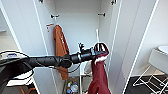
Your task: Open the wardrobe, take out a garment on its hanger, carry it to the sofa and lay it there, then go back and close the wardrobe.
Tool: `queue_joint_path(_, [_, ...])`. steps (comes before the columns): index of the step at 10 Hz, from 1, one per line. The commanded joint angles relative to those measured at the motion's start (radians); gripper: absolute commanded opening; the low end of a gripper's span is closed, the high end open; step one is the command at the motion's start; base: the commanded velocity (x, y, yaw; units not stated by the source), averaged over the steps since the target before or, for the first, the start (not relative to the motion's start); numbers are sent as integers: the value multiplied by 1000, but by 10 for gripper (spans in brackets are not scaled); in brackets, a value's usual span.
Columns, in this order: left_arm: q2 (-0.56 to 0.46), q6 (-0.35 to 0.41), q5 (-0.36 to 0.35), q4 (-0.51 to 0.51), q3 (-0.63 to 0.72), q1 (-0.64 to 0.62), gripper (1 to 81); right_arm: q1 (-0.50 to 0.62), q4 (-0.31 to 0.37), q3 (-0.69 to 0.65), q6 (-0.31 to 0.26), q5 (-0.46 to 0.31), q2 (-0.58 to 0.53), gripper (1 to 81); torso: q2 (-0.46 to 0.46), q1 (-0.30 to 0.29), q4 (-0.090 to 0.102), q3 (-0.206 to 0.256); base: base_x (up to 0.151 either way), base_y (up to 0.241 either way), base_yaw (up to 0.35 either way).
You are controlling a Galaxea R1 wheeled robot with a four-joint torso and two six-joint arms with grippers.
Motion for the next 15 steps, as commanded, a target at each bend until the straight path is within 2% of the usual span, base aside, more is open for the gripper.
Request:
queue_joint_path(1, [-23, 37, -134, 40, 54, -147, 10, 38, 1, 1, -3, -55, 3, 811, 0, 0, 0, 0, -126, 0, 0])
queue_joint_path(10, [-36, 43, -133, 50, 68, -130, 10, 33, 1, 3, -3, -54, 3, 811, 0, -1, 0, 0, -115, 0, 0])
queue_joint_path(15, [-36, 44, -115, 66, 70, -117, 10, 32, 1, 4, -3, -41, 5, 811, 0, -1, 0, 0, 0, 0, 0])
